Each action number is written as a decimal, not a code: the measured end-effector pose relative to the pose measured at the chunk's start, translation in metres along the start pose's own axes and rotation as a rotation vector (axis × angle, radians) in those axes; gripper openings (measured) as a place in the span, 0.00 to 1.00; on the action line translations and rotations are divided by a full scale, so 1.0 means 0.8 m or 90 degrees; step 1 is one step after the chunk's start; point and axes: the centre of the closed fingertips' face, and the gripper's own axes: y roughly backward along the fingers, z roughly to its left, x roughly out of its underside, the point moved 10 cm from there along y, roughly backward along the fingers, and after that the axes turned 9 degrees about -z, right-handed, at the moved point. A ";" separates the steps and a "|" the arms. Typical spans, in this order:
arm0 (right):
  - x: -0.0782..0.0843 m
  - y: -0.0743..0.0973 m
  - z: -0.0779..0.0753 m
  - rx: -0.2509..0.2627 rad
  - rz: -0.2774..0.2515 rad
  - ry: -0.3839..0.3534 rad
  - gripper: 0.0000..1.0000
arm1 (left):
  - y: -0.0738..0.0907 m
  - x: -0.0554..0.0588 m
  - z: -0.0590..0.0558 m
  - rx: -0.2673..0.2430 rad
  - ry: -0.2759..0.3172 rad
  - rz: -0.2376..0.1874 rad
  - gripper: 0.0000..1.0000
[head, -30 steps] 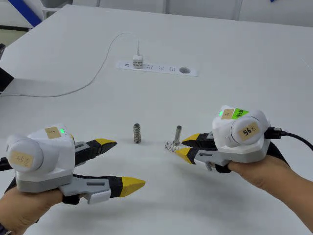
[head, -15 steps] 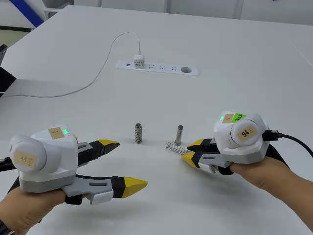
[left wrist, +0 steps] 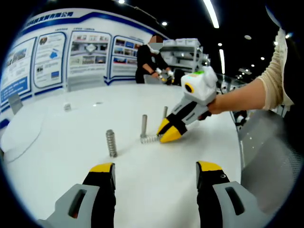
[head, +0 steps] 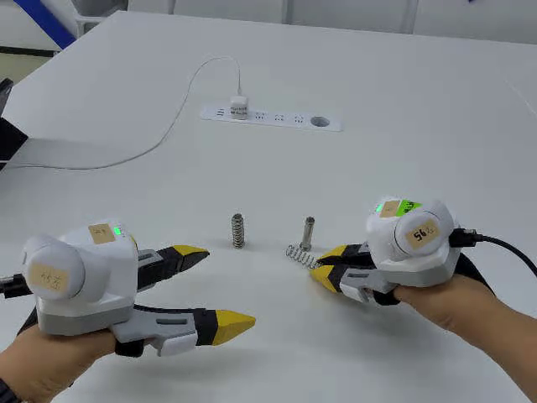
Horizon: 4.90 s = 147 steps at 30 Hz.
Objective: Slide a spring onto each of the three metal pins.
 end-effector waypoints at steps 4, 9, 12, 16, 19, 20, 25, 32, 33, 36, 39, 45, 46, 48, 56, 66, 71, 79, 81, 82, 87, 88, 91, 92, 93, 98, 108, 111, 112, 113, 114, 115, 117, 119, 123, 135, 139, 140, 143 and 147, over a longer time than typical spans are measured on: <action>-0.004 0.005 0.003 -0.006 -0.003 0.004 0.11 | -0.006 -0.001 -0.004 0.011 -0.005 0.003 0.70; -0.006 0.010 0.005 -0.009 -0.002 0.008 0.11 | -0.014 -0.002 -0.007 0.024 -0.011 0.009 0.69; -0.010 0.016 0.008 -0.015 -0.002 0.008 0.11 | -0.020 -0.004 -0.009 0.034 -0.020 0.010 0.68; -0.018 0.023 0.014 -0.035 -0.004 0.016 0.11 | -0.026 -0.006 -0.010 0.044 -0.029 0.010 0.67; -0.025 0.029 0.020 -0.057 -0.006 0.028 0.11 | -0.031 -0.007 -0.012 0.052 -0.039 0.011 0.65; -0.028 0.031 0.022 -0.069 -0.007 0.033 0.11 | -0.032 -0.007 -0.013 0.055 -0.046 0.013 0.64; -0.035 0.040 0.032 -0.111 0.003 0.050 0.11 | -0.035 -0.006 -0.014 0.065 -0.066 0.020 0.58; -0.042 0.040 0.043 -0.145 0.012 0.061 0.11 | -0.039 -0.005 -0.018 0.080 -0.120 0.022 0.45; -0.042 0.040 0.045 -0.150 0.012 0.060 0.11 | -0.039 -0.006 -0.019 0.079 -0.128 0.023 0.43; -0.044 0.039 0.049 -0.164 0.017 0.061 0.11 | -0.040 -0.007 -0.020 0.085 -0.148 0.019 0.37; -0.047 0.040 0.054 -0.179 0.017 0.062 0.11 | -0.042 -0.007 -0.021 0.091 -0.167 0.018 0.32; -0.051 0.040 0.058 -0.196 0.022 0.061 0.11 | -0.045 -0.008 -0.026 0.109 -0.192 0.012 0.22; -0.051 0.040 0.059 -0.197 0.025 0.062 0.11 | -0.046 -0.008 -0.026 0.110 -0.194 0.013 0.21; -0.052 0.041 0.059 -0.202 0.027 0.059 0.11 | -0.046 -0.008 -0.028 0.114 -0.202 0.014 0.18; -0.061 0.044 0.062 -0.207 0.024 0.051 0.11 | -0.047 -0.004 -0.029 0.118 -0.215 0.023 0.13; -0.084 0.047 0.064 -0.199 -0.024 0.057 0.11 | -0.049 -0.006 -0.030 0.116 -0.192 0.021 0.11; -0.090 0.045 0.067 -0.197 -0.040 0.058 0.11 | -0.051 -0.007 -0.033 0.114 -0.169 0.018 0.11; -0.099 0.041 0.071 -0.194 -0.072 0.059 0.11 | -0.055 -0.010 -0.042 0.126 -0.124 0.010 0.11; -0.101 0.040 0.071 -0.193 -0.075 0.058 0.12 | -0.055 -0.011 -0.043 0.127 -0.123 0.008 0.11; -0.101 0.040 0.071 -0.192 -0.078 0.058 0.12 | -0.055 -0.012 -0.043 0.126 -0.112 0.009 0.11; -0.101 0.041 0.072 -0.188 -0.086 0.058 0.12 | -0.055 -0.013 -0.039 0.121 -0.068 0.011 0.10; -0.101 0.041 0.072 -0.188 -0.086 0.060 0.12 | -0.055 -0.013 -0.040 0.121 -0.068 0.011 0.10; -0.102 0.041 0.073 -0.187 -0.088 0.066 0.12 | -0.056 -0.013 -0.041 0.123 -0.059 0.013 0.10; -0.102 0.041 0.072 -0.187 -0.089 0.068 0.12 | -0.056 -0.014 -0.041 0.122 -0.059 0.013 0.10; -0.102 0.041 0.072 -0.186 -0.089 0.070 0.12 | -0.056 -0.014 -0.041 0.121 -0.059 0.013 0.10; -0.102 0.041 0.071 -0.183 -0.092 0.074 0.13 | -0.056 -0.014 -0.039 0.120 -0.046 0.013 0.10; -0.101 0.039 0.068 -0.175 -0.096 0.060 0.15 | -0.056 -0.015 -0.039 0.115 -0.059 0.004 0.10; -0.101 0.039 0.069 -0.174 -0.098 0.059 0.14 | -0.055 -0.016 -0.039 0.115 -0.062 0.003 0.10; -0.101 0.039 0.069 -0.174 -0.099 0.059 0.14 | -0.055 -0.016 -0.039 0.114 -0.062 0.002 0.10; -0.101 0.039 0.068 -0.173 -0.097 0.059 0.13 | -0.055 -0.016 -0.039 0.114 -0.063 0.001 0.10; -0.101 0.039 0.068 -0.172 -0.097 0.061 0.12 | -0.056 -0.017 -0.039 0.114 -0.063 0.000 0.10; -0.101 0.039 0.068 -0.172 -0.098 0.059 0.12 | -0.056 -0.017 -0.039 0.114 -0.063 -0.001 0.10; -0.101 0.039 0.068 -0.172 -0.099 0.056 0.12 | -0.055 -0.017 -0.039 0.113 -0.064 -0.002 0.10; -0.102 0.039 0.068 -0.173 -0.100 0.055 0.12 | -0.055 -0.017 -0.038 0.112 -0.066 -0.003 0.10; -0.102 0.039 0.068 -0.170 -0.100 0.056 0.11 | -0.056 -0.018 -0.038 0.106 -0.089 -0.007 0.10; -0.104 0.040 0.065 -0.159 -0.109 0.056 0.11 | -0.054 -0.021 -0.035 0.093 -0.089 -0.027 0.16; -0.106 0.041 0.063 -0.155 -0.113 0.055 0.11 | -0.052 -0.021 -0.033 0.086 -0.084 -0.033 0.24; -0.106 0.041 0.061 -0.153 -0.114 0.055 0.11 | -0.051 -0.020 -0.032 0.085 -0.083 -0.031 0.24; -0.107 0.042 0.058 -0.147 -0.117 0.054 0.11 | -0.048 -0.017 -0.030 0.080 -0.083 -0.031 0.27; -0.108 0.045 0.052 -0.135 -0.121 0.051 0.11 | -0.044 -0.016 -0.027 0.071 -0.083 -0.034 0.33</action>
